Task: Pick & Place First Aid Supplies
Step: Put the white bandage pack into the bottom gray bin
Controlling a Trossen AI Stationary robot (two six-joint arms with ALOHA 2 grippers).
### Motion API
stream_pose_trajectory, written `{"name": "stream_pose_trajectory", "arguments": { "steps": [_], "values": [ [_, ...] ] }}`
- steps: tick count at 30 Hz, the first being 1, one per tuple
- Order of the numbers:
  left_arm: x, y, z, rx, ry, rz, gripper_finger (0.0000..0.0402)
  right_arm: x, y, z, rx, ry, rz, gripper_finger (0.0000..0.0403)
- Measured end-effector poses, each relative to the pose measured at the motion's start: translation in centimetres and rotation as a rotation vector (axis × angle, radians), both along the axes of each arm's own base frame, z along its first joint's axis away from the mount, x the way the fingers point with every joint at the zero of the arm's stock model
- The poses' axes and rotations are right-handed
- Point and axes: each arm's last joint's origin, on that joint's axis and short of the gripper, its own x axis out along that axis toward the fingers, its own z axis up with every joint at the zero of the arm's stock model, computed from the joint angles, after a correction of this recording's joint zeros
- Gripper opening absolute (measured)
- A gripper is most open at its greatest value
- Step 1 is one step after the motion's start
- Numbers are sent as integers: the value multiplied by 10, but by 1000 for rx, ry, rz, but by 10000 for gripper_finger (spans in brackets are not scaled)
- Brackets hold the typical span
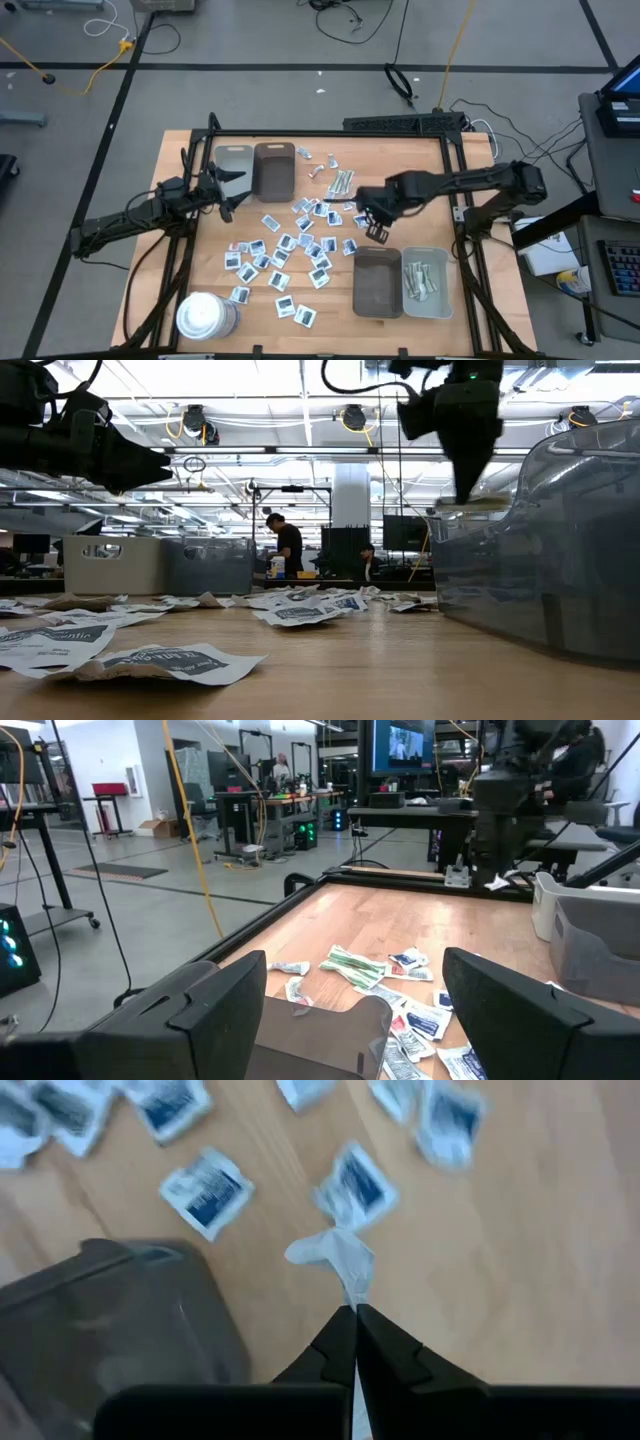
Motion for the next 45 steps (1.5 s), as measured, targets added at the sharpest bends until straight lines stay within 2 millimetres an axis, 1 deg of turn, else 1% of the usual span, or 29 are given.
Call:
{"name": "stream_pose_trajectory", "arguments": {
  "steps": [6,15,22,26,29,35,41,43,45],
  "values": [
    [0,0,0,0,0,0,306,-23,30,7,33,100,-258,0],
    [0,0,0,0,0,0,306,-57,76,22,64,120,-577,0],
    [0,0,0,0,0,0,306,-84,108,28,87,172,-756,0],
    [0,0,0,0,0,0,306,-93,123,28,97,178,-821,0],
    [0,0,0,0,0,0,306,-98,130,17,100,185,-856,0],
    [0,0,0,0,0,0,306,-100,137,-22,148,188,-879,0],
    [0,0,0,0,0,0,306,-105,137,-58,190,189,-887,0],
    [0,0,0,0,0,0,306,-106,137,-65,208,211,-888,0],
    [0,0,0,0,0,-1,306,-107,136,-67,206,215,-888,0]
  ]
}}
